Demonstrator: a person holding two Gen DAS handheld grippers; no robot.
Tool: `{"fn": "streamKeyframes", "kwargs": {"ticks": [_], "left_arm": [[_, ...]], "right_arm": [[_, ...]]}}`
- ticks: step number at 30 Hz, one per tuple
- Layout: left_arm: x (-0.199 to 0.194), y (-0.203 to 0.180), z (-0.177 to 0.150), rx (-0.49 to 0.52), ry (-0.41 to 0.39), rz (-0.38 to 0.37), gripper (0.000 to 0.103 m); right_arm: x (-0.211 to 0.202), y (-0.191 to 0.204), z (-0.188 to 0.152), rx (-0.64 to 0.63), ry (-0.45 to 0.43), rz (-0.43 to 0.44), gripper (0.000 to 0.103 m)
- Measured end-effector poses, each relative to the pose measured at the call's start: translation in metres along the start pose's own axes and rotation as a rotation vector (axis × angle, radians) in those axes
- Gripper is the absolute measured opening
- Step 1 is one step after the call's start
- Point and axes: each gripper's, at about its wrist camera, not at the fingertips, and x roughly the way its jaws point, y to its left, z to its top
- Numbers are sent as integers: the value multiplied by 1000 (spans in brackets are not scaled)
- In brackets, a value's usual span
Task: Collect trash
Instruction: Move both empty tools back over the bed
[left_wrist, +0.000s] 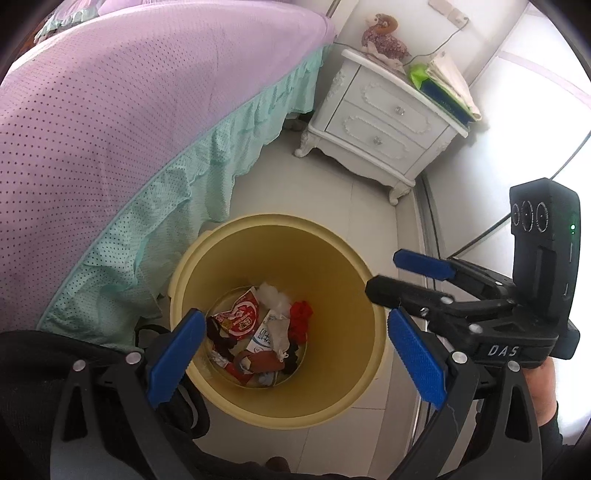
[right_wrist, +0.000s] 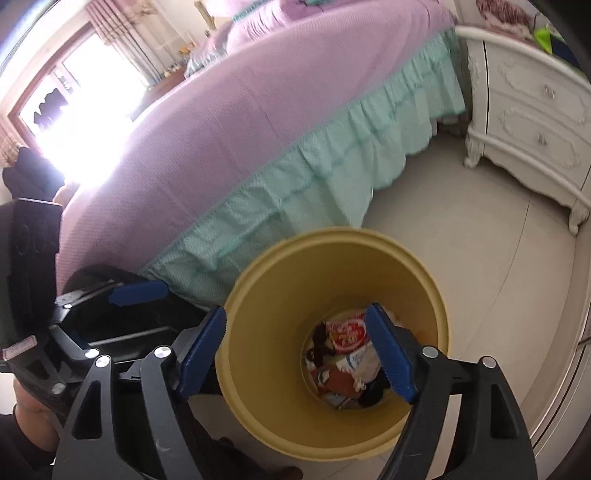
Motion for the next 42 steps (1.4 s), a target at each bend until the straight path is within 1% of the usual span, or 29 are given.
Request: {"fn": "streamKeyframes", "kwargs": {"ticks": [3,5,8,11,13,16,21,26,29,31,33,35,38,40,42], "left_arm": [[-10,-1,0,10,-15,-3,99],[-24,-1,0,22,-47,11,99],[-56,3,0,19,-118,43,99],[-90,14,-2,-2,-193,89,99],[-116,27,-5,-32,-241,136,99],[-156,52,-13,-86,-313,235,99],[-220,100,-31,-185,-406,416,99],[-269,143,-44,-281,-460,544,99],[-295,168,-48,-319,-483,605,99],[-312,189,-52,-341,-493,638,99],[-325,209,-52,-355,-495,654,99],[-335,228,-53,-377,-489,673,99],[-351,261,-53,-422,-489,691,99],[-360,284,-53,-453,-483,710,99],[-364,299,-54,-466,-481,721,99]], "right_arm": [[-10,7,8,2,-47,-1,84],[-18,13,13,-3,-82,2,86],[-29,31,23,-36,-144,13,88],[-38,61,35,-104,-208,27,93],[-40,82,43,-159,-230,46,94],[-38,119,56,-231,-262,114,94],[-17,188,81,-314,-253,230,95],[7,262,100,-399,-227,369,95],[16,309,105,-480,-220,426,95],[21,338,106,-524,-209,436,95],[29,367,110,-572,-202,451,95],[34,390,111,-587,-207,427,95],[45,424,114,-630,-238,383,95],[51,441,115,-657,-266,367,95],[60,457,116,-676,-284,354,95]]}}
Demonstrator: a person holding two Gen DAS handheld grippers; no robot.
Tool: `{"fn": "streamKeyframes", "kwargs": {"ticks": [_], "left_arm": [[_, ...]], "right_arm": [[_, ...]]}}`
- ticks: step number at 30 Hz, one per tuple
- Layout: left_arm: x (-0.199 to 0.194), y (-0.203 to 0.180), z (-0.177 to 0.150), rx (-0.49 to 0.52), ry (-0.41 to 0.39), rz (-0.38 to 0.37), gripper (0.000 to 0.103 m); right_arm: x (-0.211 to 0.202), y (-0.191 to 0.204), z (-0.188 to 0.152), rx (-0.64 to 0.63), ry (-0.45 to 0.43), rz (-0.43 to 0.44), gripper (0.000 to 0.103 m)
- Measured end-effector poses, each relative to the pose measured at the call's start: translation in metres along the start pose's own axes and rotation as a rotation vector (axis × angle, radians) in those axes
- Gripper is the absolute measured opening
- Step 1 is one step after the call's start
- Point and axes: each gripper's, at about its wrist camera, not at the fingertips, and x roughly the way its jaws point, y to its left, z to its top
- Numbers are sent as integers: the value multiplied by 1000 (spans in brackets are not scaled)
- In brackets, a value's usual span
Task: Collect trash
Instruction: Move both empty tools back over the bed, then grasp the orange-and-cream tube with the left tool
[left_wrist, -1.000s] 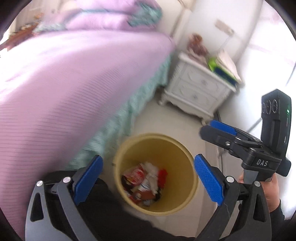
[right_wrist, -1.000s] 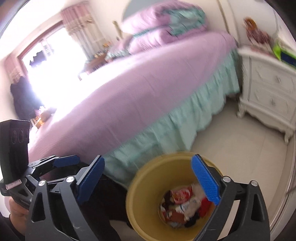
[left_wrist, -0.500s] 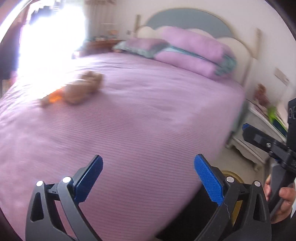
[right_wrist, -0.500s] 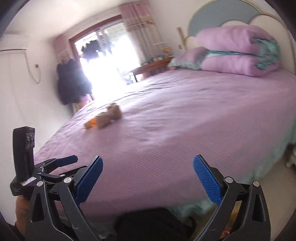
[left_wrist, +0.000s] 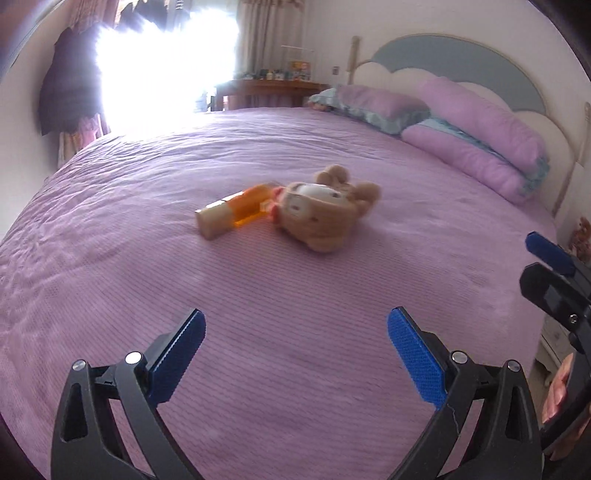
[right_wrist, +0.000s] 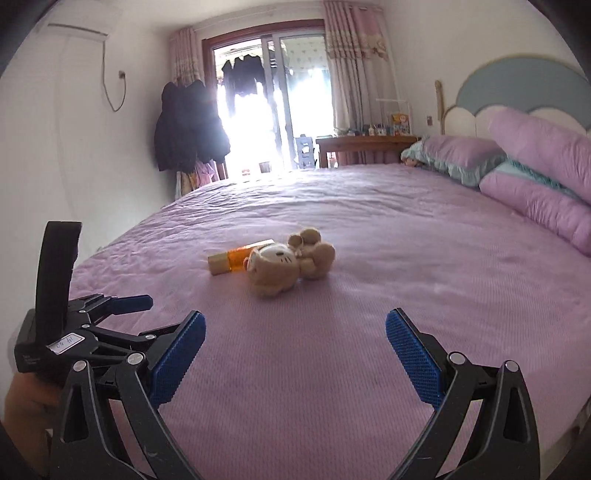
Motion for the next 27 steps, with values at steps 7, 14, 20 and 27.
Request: {"fn": "streamKeyframes", "kwargs": {"ticks": [7,14,20,27], "left_arm": [[41,38,22,27,42,-2,99],[86,64,51,50,87,-53,99],[126,74,80,107,139,-13,99],[167,72,102,180,201,-45,98]], "right_arm": [[58,-7,15,88,60,77,95],[97,-6,19,104,121,128,95],[120,-1,24,63,150,147,95],[130,-3,26,43,177,139,95]]}}
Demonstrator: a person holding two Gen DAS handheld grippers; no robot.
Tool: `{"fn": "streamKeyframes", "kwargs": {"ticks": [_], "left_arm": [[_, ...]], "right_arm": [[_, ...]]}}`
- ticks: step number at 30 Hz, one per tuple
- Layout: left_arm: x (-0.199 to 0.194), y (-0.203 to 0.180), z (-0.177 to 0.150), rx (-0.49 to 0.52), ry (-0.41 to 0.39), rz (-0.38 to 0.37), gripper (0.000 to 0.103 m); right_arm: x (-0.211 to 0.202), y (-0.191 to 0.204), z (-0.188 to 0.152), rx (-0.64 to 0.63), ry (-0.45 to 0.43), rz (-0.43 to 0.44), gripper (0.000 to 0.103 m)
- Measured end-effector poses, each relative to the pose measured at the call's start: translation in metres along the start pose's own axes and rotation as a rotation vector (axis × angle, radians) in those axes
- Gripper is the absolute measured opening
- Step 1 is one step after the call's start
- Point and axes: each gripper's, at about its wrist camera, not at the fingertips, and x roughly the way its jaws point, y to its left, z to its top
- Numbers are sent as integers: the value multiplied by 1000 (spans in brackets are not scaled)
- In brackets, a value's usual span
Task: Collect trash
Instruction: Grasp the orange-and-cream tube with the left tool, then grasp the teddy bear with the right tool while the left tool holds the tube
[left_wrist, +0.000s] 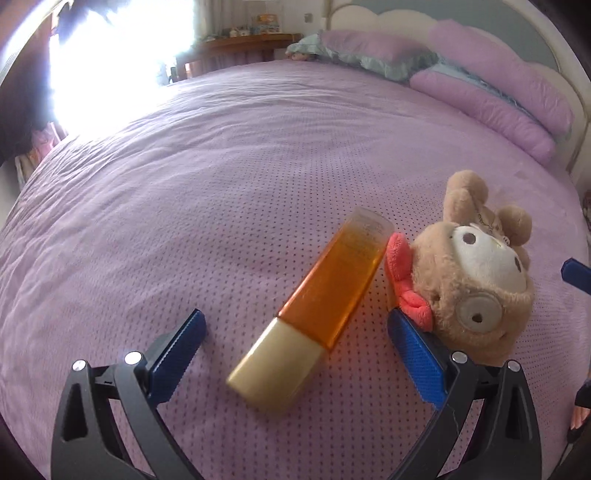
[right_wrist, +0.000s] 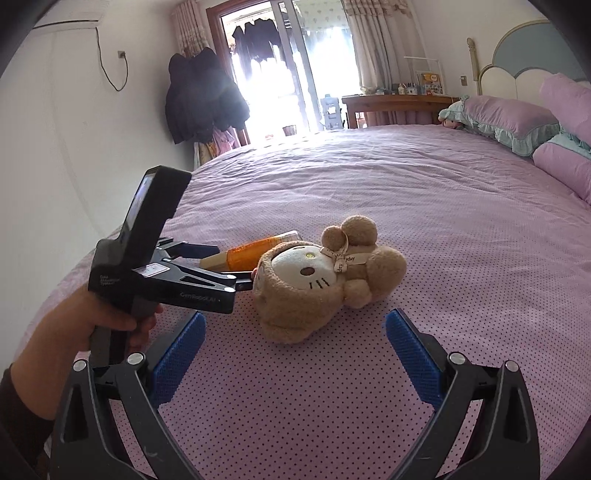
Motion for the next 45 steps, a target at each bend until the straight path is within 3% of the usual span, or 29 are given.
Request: {"fn": "streamKeyframes", "kwargs": {"ticks": [3,10,12,25,32,36,41,45], "left_arm": [[2,1,0,-15,-1,-27,91],[-1,-5,-4,-5,4,-14,40],[-4,-7,-6,-15,0,-14,34],[-49,-2,-33,-148,-123,-96,32],[-58,-7,-37,-159,-159,-141,32],[-56,-8,-37,-163,-159,-159,32],[-53,-1,-40,-209,-166,-204,32],[-52,7,-42,-245,-172,-231,32]], "right_arm": [[1,-5,2,16,0,-4,95],[6,-23,7,97,24,29,95],[7,-28,7,116,28,28,95],[19,-56,17,199,42,28,95],[29,-70,27,212,3,45,95],[53,-83,38,237,53,30,95],[92,-109,38,426,179,163,96],[102,-114,44,470,198,169,96]]}}
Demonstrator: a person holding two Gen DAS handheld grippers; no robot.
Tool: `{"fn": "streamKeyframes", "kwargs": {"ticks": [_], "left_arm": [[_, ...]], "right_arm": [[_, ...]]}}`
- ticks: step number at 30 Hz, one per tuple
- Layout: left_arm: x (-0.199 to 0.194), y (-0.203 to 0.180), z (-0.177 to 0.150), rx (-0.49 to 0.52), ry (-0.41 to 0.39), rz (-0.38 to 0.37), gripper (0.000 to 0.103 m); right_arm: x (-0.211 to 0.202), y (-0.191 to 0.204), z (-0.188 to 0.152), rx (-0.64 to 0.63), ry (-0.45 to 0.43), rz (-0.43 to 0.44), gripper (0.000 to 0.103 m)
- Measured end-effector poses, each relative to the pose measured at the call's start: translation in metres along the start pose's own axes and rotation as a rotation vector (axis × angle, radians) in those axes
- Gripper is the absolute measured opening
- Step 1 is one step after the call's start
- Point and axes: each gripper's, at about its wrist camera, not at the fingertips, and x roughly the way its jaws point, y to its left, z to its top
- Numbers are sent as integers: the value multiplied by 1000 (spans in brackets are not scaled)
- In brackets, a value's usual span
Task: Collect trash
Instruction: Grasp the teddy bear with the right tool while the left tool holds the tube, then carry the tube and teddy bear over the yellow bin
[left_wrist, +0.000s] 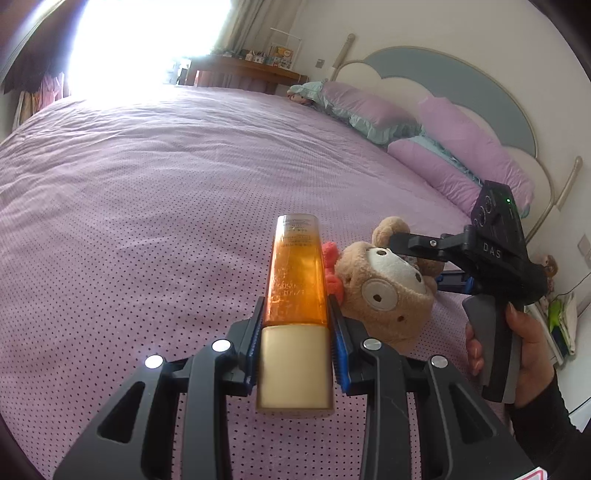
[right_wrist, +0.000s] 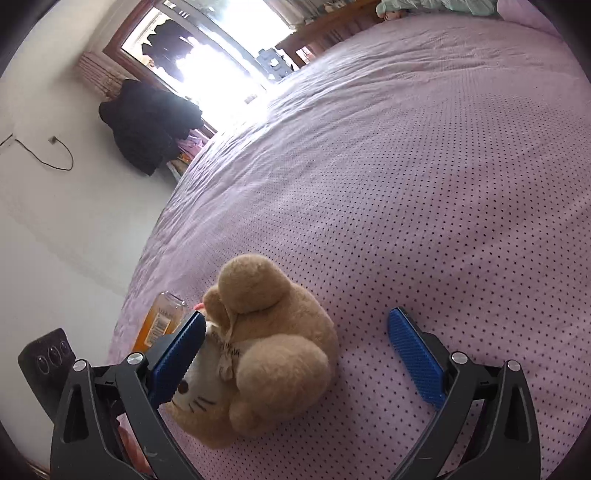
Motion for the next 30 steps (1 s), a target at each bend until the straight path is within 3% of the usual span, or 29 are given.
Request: {"fn": "streamKeyframes", "kwargs": {"ticks": [5,9,11,12,13,18,22,30], "left_arm": [[3,-3,-2,3,4,-1,32],[2,-7,-3,18,-3,14,32],[1,-10,-4,24,-5,21,32],[0,-12,-5,24,-6,24,32],[-1,-12,-7,22,-7,25,32],[-14,-13,-13,-1,-35,4,32],[-26,-20,-20,-12,-52,-15,32],[-45,-58,-45,4,-63,-92,32]], "right_arm": [[2,10,-2,-26,14,-23,96],[1,22,-12,-93,25,35,95],[-1,27,-17,-129,17,82,87],[-3,30,-21,-141,13,134,69],[-5,31,-23,-142,9,161,62],[-24,57,-40,-273,-80,103,60],[-47,76,-56,-365,-146,53,51],[-102,71,-86,-403,-232,-19,51]]}}
